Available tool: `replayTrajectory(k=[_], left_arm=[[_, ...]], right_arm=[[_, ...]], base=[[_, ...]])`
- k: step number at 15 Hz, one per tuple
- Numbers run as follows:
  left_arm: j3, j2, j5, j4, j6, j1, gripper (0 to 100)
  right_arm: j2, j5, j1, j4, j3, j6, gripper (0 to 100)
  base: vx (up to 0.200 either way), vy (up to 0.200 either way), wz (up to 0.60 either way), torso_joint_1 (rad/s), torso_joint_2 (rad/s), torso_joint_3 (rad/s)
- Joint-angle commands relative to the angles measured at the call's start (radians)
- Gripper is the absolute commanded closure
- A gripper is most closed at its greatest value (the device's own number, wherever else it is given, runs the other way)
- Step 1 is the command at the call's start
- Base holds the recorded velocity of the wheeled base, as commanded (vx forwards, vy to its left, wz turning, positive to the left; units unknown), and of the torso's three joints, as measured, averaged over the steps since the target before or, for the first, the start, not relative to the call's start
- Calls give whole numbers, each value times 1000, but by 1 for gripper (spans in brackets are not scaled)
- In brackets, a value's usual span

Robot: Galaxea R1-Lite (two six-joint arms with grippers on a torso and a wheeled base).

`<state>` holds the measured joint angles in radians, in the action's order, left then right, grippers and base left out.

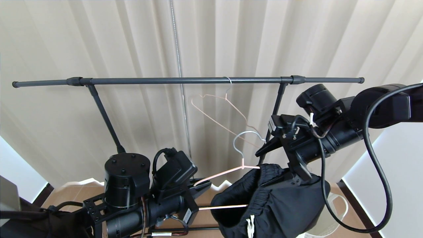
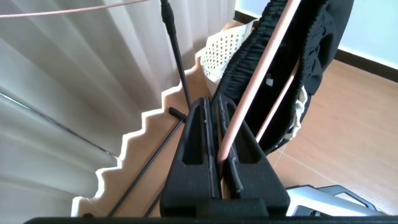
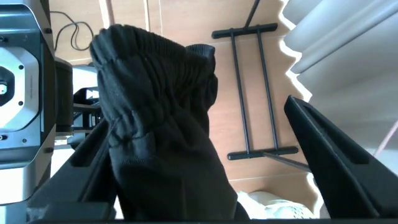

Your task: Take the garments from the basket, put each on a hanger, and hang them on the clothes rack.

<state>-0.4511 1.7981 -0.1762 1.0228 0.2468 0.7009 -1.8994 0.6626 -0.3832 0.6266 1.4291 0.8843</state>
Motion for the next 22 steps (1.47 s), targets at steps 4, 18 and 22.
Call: replayTrajectory(k=[4,18,22], left_arm=[[-5,1,0,0,-6,-3,100],[35,-3,-42,131,-93,-7,0],[118,-39,-42,277,-175,-43,0]], right_arm=[[2,54,0,1,-15,-8,100],[82,106,3,-1,-72,-7,100],[120,104,15,-2,-88,-11,100]], base=[[0,0,0,0,0,0],[0,0,0,0,0,0],[0,0,0,0,0,0]])
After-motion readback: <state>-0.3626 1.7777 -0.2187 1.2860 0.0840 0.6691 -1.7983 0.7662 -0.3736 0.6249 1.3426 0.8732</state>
